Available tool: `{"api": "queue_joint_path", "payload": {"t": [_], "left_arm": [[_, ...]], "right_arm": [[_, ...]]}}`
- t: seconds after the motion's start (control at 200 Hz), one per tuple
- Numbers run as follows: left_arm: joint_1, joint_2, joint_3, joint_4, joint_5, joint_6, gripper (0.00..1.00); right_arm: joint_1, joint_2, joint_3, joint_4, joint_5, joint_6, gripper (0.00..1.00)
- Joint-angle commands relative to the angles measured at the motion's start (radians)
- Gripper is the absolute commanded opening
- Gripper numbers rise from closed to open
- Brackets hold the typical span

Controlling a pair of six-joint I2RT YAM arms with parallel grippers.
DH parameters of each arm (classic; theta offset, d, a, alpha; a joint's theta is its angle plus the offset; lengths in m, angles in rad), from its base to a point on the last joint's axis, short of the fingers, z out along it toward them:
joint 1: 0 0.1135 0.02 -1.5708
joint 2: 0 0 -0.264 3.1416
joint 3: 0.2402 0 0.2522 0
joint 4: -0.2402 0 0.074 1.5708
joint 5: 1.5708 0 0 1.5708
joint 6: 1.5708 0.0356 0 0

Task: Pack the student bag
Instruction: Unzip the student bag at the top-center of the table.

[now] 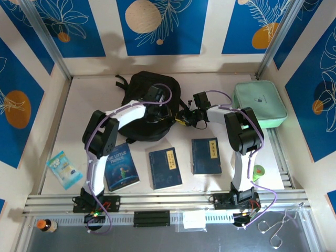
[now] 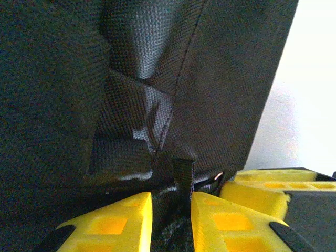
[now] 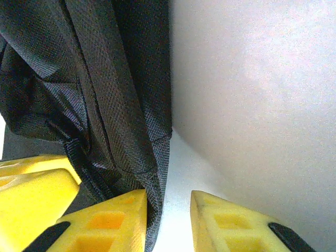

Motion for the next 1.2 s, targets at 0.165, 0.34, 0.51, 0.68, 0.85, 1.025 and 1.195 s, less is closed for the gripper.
{"api": "queue_joint_path", "payload": {"t": [0.165, 0.34, 0.51, 0.68, 0.85, 1.025, 1.195], "left_arm": [[-0.014, 0.053, 0.082, -0.014, 0.030, -0.010, 0.33], [-0.015, 0.084, 0.118, -0.033, 0.037, -0.005, 0.32], [-0.016, 0.106, 0.146, -0.062, 0.038, -0.003, 0.29], [-0.016, 0.119, 0.158, -0.087, 0.024, 0.000, 0.29], [-0.019, 0.141, 0.188, -0.119, 0.037, -0.003, 0.27], [-0.021, 0.137, 0.197, -0.120, 0.032, 0.003, 0.16], [-0.021, 0.099, 0.190, -0.105, 0.018, 0.033, 0.00]], "right_arm": [[0.004, 0.039, -0.024, -0.044, -0.014, 0.002, 0.27], [0.004, 0.037, -0.025, -0.038, -0.014, 0.003, 0.27], [0.004, 0.039, -0.025, -0.033, -0.017, 0.003, 0.26], [0.004, 0.039, -0.021, -0.034, -0.019, 0.001, 0.26], [0.003, 0.039, -0.020, -0.032, -0.017, 0.005, 0.26], [0.003, 0.038, -0.020, -0.030, -0.017, 0.004, 0.26], [-0.015, -0.003, -0.031, -0.019, -0.032, -0.011, 0.29]]}}
